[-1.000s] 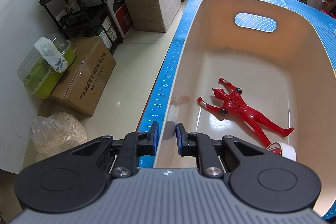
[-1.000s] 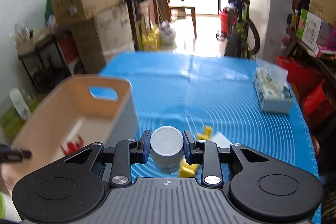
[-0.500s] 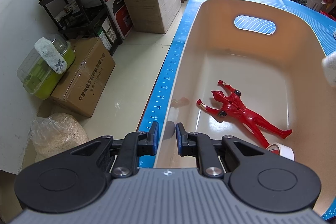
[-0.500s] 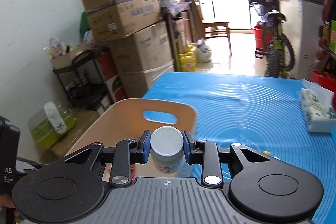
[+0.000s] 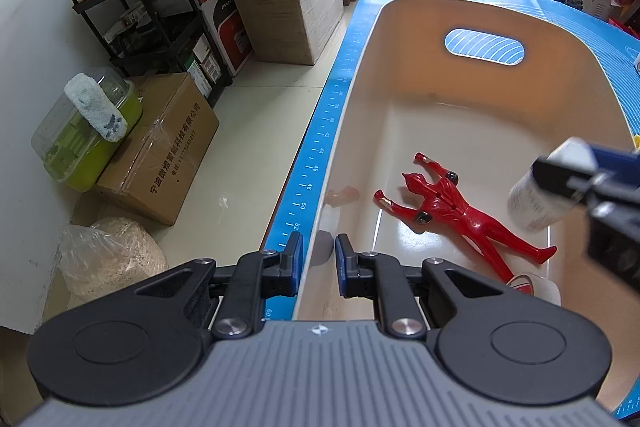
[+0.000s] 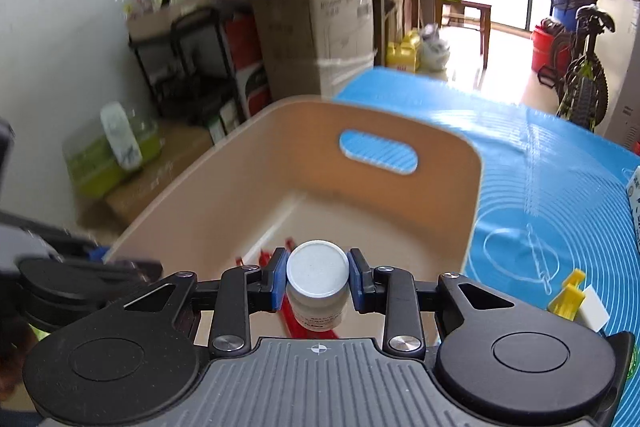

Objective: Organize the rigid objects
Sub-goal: 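Carry the white jar into the basket and open the right gripper, then grasp the white charger with the right gripper and lift it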

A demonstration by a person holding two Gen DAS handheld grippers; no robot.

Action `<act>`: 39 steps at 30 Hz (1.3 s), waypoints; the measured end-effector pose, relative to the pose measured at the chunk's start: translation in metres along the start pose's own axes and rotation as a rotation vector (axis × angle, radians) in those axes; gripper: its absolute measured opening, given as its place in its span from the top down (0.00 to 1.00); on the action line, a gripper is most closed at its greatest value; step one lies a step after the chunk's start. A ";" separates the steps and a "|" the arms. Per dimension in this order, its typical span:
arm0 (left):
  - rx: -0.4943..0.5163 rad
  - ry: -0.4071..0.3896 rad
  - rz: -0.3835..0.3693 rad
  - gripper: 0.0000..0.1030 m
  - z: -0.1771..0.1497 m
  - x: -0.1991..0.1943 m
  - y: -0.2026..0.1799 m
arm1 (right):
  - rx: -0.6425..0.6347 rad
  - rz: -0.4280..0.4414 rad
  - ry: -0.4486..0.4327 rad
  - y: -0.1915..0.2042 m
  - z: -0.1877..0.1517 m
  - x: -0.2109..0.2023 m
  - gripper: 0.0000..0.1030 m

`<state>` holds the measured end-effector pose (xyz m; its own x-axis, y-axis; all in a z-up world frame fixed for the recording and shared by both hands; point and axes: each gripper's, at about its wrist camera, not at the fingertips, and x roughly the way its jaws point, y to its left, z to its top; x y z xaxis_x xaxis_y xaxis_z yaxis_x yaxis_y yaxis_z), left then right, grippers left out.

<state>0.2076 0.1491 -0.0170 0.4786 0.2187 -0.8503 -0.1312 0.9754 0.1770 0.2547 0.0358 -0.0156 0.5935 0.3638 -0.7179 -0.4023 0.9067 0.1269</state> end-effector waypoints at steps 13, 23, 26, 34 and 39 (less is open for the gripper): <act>0.002 -0.006 -0.006 0.83 0.000 0.000 0.002 | -0.086 -0.015 0.125 0.012 -0.015 0.023 0.62; -0.002 -0.010 -0.019 0.85 0.001 -0.001 0.003 | -0.028 0.004 0.056 -0.003 -0.010 -0.008 0.48; -0.001 -0.013 -0.020 0.85 0.000 -0.001 0.003 | 0.017 -0.009 -0.003 -0.015 -0.006 -0.031 0.47; 0.005 -0.021 -0.026 0.85 -0.001 0.000 0.004 | 0.136 -0.130 -0.098 -0.069 -0.026 -0.086 0.42; 0.010 -0.035 -0.041 0.86 -0.002 -0.001 0.005 | 0.182 -0.233 -0.015 -0.105 -0.054 -0.084 0.42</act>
<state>0.2048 0.1535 -0.0168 0.5138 0.1790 -0.8390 -0.1025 0.9838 0.1471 0.2095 -0.1013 -0.0058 0.6663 0.1430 -0.7318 -0.1226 0.9891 0.0817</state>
